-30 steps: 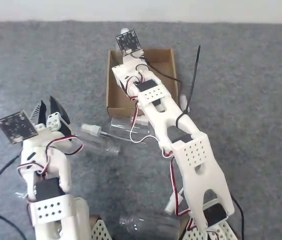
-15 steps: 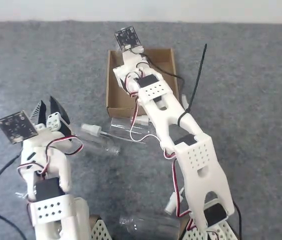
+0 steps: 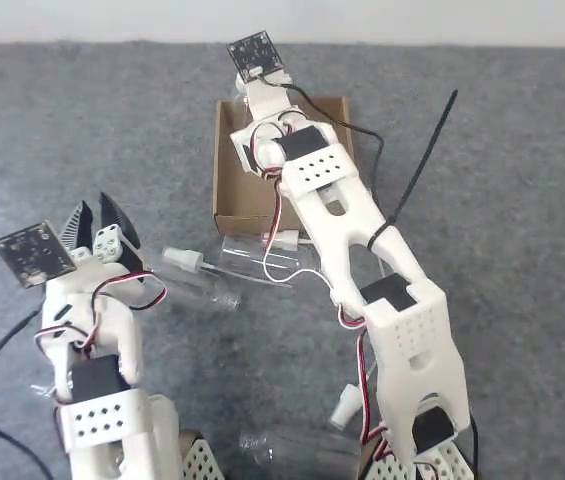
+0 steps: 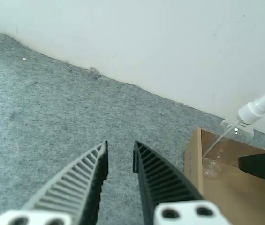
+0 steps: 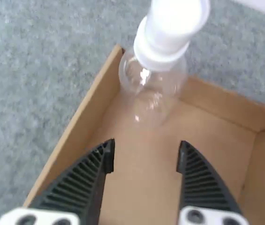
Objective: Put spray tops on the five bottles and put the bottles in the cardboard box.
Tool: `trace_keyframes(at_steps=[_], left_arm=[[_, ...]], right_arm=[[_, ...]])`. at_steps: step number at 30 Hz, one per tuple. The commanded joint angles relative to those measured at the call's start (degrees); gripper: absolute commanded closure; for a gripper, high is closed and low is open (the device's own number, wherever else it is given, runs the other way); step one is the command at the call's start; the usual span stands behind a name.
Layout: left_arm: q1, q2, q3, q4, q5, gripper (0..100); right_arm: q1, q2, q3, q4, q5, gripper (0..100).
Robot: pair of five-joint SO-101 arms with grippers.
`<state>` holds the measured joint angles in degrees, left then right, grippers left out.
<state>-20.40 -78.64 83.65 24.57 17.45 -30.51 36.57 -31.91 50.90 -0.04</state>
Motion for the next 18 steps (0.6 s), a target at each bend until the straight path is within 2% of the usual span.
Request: trace_keyframes(at_steps=[1,6,12,18], left_arm=[[-0.26,-0.97,-0.40,-1.67,0.26,92],[-0.35,-0.97,-0.04,-1.85,0.18,92],[-0.26,-0.97,0.13,-1.58,-3.08,92],[-0.26,-0.97,0.13,-1.49,-3.25,92]], right_arm=[[-0.22,-7.69,-0.44,5.14,0.00,88.2],[-0.04,-11.03,-0.44,12.18,-0.18,93.9],[-0.22,-18.95,-0.44,25.01,-0.18,93.9],[-1.71,-24.84,-0.44,36.18,-0.09,93.9]])
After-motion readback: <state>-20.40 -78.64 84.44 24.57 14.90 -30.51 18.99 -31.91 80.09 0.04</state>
